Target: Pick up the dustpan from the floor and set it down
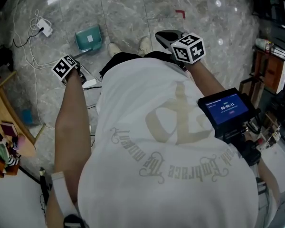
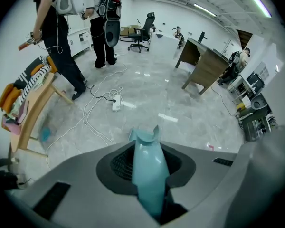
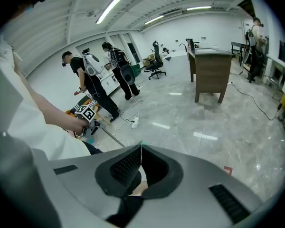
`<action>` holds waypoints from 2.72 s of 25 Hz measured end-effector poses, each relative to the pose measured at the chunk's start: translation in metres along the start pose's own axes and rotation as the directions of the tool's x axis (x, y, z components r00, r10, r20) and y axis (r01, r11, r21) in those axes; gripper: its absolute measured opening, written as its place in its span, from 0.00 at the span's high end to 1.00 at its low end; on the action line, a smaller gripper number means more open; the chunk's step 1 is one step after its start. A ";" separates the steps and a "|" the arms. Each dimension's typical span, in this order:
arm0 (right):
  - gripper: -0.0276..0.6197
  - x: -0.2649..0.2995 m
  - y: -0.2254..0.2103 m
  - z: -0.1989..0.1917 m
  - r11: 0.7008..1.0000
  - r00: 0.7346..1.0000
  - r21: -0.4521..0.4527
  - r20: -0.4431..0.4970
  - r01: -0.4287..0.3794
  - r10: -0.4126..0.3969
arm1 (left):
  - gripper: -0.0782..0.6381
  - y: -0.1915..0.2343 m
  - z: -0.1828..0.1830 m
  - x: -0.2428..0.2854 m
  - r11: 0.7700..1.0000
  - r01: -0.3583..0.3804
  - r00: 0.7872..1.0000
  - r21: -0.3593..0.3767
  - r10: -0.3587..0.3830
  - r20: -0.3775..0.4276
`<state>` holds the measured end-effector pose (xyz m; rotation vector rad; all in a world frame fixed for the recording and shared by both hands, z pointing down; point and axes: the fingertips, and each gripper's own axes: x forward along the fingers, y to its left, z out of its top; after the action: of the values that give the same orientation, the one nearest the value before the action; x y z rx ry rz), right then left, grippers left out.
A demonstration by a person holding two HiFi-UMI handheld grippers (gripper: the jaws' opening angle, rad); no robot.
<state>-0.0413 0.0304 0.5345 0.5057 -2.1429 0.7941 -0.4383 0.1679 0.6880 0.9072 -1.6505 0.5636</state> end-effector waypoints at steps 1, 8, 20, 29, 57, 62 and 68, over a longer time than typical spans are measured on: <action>0.93 -0.001 0.000 -0.001 1.000 1.000 0.002 -0.002 0.001 -0.001 | 0.76 0.001 -0.001 0.000 1.000 -0.003 1.000 0.001 0.003 -0.002; 0.93 0.000 0.000 0.002 1.000 1.000 -0.003 -0.007 -0.005 0.005 | 0.75 0.010 -0.011 -0.004 1.000 -0.002 1.000 0.011 0.002 0.008; 0.93 0.019 0.026 0.035 0.991 0.996 -0.106 0.014 -0.087 0.089 | 0.50 0.002 -0.019 -0.045 0.993 0.118 0.989 0.028 -0.121 0.089; 0.93 0.034 0.049 0.064 0.969 0.985 -0.189 0.026 -0.160 0.168 | 0.50 0.013 -0.004 -0.102 0.987 0.161 0.946 -0.024 -0.147 0.290; 0.93 0.043 0.077 0.127 0.800 0.876 -0.420 0.021 -0.429 0.482 | 0.84 -0.128 -0.009 -0.236 0.977 0.196 0.811 0.088 -0.212 0.545; 0.93 0.032 0.099 0.136 0.744 0.835 -0.476 0.037 -0.468 0.549 | 0.87 -0.139 -0.023 -0.244 0.976 0.201 0.807 0.082 -0.212 0.551; 0.93 0.026 0.113 0.134 0.691 0.799 -0.520 0.027 -0.502 0.600 | 0.87 -0.146 -0.043 -0.246 0.975 0.209 0.811 0.080 -0.218 0.543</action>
<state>-0.1940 0.0183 0.4455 -0.3847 -2.6071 0.4715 -0.2742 0.1813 0.4502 1.3380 -2.0154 0.1567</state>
